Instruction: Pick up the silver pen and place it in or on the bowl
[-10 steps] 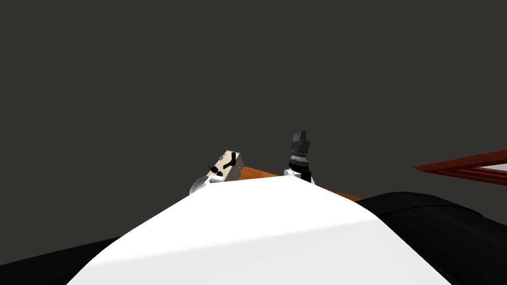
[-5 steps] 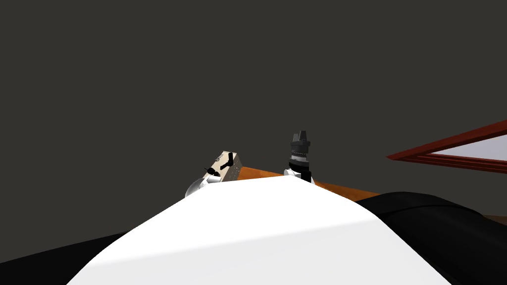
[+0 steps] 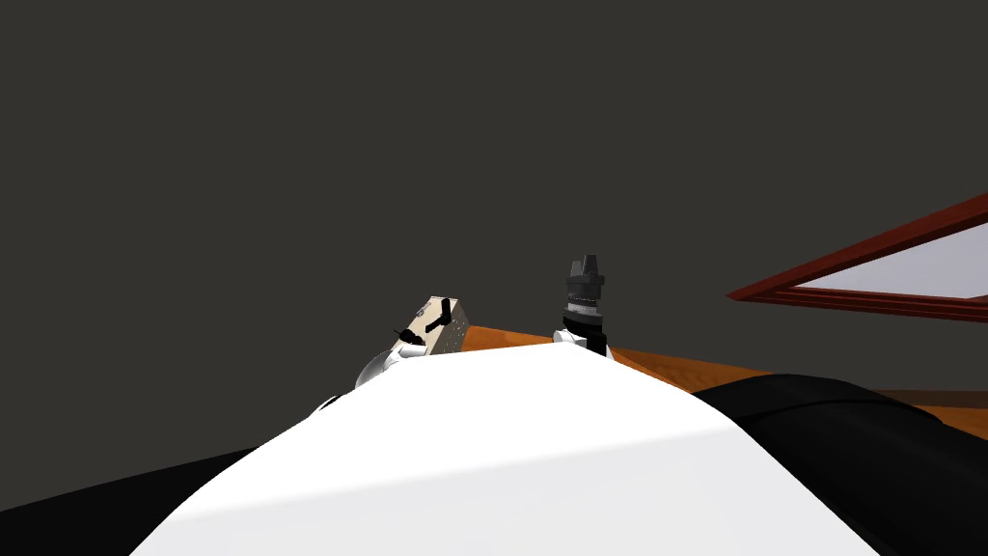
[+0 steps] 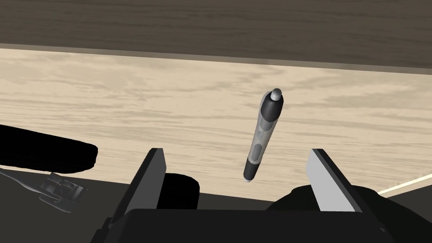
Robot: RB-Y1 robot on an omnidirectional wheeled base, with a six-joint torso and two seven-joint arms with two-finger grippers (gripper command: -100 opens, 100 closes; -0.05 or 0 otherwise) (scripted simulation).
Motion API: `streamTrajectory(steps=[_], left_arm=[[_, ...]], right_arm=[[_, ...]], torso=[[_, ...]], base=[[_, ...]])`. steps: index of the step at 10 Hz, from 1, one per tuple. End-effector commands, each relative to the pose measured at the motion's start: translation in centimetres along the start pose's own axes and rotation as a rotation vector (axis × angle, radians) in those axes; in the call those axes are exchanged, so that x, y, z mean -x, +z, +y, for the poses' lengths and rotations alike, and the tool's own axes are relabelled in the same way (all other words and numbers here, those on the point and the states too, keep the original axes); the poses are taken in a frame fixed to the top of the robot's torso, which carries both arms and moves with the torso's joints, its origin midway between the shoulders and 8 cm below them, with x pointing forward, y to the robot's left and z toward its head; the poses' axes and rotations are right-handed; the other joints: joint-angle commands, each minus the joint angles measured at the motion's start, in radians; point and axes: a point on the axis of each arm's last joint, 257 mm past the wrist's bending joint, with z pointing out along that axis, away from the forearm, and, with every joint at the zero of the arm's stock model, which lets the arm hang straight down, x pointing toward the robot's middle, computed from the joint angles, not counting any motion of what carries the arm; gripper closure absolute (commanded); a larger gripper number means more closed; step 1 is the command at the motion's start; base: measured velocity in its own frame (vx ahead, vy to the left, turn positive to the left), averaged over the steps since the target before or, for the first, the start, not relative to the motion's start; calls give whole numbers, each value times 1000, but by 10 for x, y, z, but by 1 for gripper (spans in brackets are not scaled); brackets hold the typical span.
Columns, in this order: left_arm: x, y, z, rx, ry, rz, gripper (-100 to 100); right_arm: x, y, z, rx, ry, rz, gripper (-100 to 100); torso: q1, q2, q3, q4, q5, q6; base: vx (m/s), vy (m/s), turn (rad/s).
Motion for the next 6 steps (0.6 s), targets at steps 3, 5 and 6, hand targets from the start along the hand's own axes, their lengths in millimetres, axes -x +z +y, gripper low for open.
streamTrajectory(steps=[3,5,6], left_arm=[[0,0,0,0,0,0,100],[0,0,1,1,-1,0,100],[0,0,1,2,-1,0,100]], right_arm=[[0,0,0,0,0,0,0],[0,0,0,0,0,0,0],[0,0,0,0,0,0,0]], torso=[[0,-1,0,0,0,0],[1,-1,-1,0,1,0],[1,-1,0,0,1,0]], base=[[-3,-1,5],[1,0,-5],[0,0,0]])
